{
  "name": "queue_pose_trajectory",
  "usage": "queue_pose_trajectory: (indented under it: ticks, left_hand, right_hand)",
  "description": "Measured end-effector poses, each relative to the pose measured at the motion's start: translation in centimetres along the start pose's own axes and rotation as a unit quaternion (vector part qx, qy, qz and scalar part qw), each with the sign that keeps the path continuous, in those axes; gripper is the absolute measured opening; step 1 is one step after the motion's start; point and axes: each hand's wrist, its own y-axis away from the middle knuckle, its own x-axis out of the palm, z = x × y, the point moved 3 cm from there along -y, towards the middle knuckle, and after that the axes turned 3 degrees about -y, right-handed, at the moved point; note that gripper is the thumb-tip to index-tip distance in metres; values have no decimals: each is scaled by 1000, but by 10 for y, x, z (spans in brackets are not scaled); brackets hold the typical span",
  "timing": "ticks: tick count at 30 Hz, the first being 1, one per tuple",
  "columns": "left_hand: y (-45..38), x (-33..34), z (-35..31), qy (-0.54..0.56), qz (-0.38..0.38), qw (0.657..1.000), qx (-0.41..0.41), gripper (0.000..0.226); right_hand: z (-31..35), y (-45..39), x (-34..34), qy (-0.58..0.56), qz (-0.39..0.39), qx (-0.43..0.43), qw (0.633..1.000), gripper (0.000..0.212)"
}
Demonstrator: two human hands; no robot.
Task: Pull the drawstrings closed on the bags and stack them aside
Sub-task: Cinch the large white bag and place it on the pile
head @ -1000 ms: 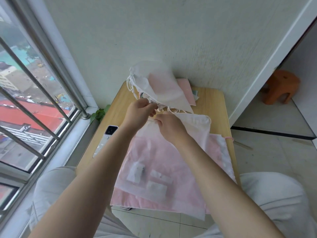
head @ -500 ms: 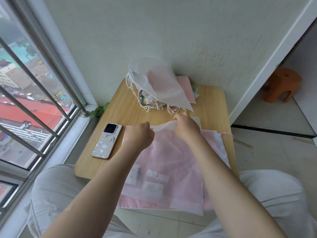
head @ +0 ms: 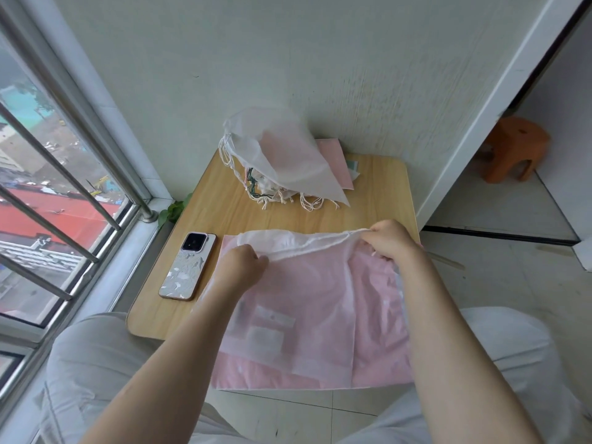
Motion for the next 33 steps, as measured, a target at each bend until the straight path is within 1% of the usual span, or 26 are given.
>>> queue_pose_trajectory:
  ticks: [1, 2, 3, 4, 5, 6, 7, 8, 9, 11, 12, 13, 14, 15, 16, 18, 19, 21, 24, 26, 27, 29, 30, 31, 32, 33]
  left_hand:
    - [-1, -4, 3, 75, -17, 996, -37, 27]
    - [-3, -9, 7, 179, -34, 979, -85, 28]
    - [-2, -14, 12, 307, -46, 941, -137, 27]
    - [0, -19, 15, 429, -50, 883, -182, 26]
    - [3, -23, 18, 520, -45, 826, -212, 27]
    - [5, -27, 20, 576, -45, 785, -225, 28]
    - [7, -30, 21, 600, -50, 766, -227, 30]
    - [8, -31, 23, 601, -61, 764, -225, 30]
    - [11, -33, 25, 585, -81, 775, -226, 29]
    - [18, -36, 31, 516, -137, 813, -233, 26]
    - [22, -39, 36, 477, -168, 830, -238, 28]
    - [25, -41, 42, 440, -194, 843, -240, 31]
    - [27, -43, 48, 399, -214, 859, -237, 34]
    - [28, -45, 51, 356, -222, 879, -228, 35]
    - [29, -45, 53, 317, -214, 899, -214, 36]
    - [27, -40, 49, 257, -168, 936, -174, 34]
    - [25, -37, 44, 236, -132, 950, -153, 35]
    - [22, -32, 34, 186, -46, 975, -117, 37]
    - [24, -33, 22, 75, 48, 994, -68, 44]
    - [26, -34, 19, 60, 65, 995, -48, 54]
    - [26, -33, 19, 89, 66, 993, -45, 56]
    - [26, -29, 21, 186, 63, 979, -53, 50]
    - [26, -26, 22, 249, 65, 964, -67, 44]
    - [27, -23, 23, 327, 66, 938, -91, 38]
    - [27, -21, 25, 415, 68, 899, -122, 33]
    - [27, -19, 27, 505, 74, 846, -153, 30]
  right_hand:
    - [-1, 4, 1, -86, 33, 16, 996, 15]
    - [-1, 7, 2, -186, 68, 26, 980, 16]
    - [0, 10, 3, -287, 96, 32, 953, 18]
    - [1, 12, 5, -382, 111, 38, 917, 20]
    - [1, 12, 7, -461, 114, 47, 879, 21]
    - [1, 12, 9, -521, 107, 56, 845, 23]
    - [1, 11, 12, -564, 92, 64, 818, 24]
    - [-1, 11, 17, -597, 73, 69, 796, 25]
    - [-1, 11, 21, -628, 50, 74, 773, 27]
    - [-9, 11, 23, -701, -20, 85, 708, 28]
    - [-16, 11, 21, -732, -65, 94, 672, 27]
    - [-23, 11, 18, -749, -106, 105, 645, 26]
    - [-29, 10, 15, -749, -138, 114, 638, 25]
    - [-33, 10, 12, -733, -160, 121, 650, 25]
    - [-36, 11, 11, -708, -170, 126, 674, 24]
    - [-31, 15, 15, -670, -162, 123, 714, 22]
    - [-25, 18, 18, -668, -148, 117, 720, 20]
    - [-15, 24, 23, -691, -117, 98, 707, 17]
    - [-6, 29, 29, -748, -66, 55, 658, 26]
    - [-4, 31, 32, -764, -51, 33, 642, 33]
    - [-3, 33, 33, -769, -48, 24, 637, 35]
    - [-4, 35, 34, -777, -45, 18, 627, 43]
    - [-6, 35, 33, -782, -45, 20, 621, 46]
    - [-9, 35, 32, -789, -47, 27, 611, 47]
    - [-12, 35, 32, -798, -48, 37, 599, 46]
    - [-14, 34, 31, -810, -48, 48, 583, 44]
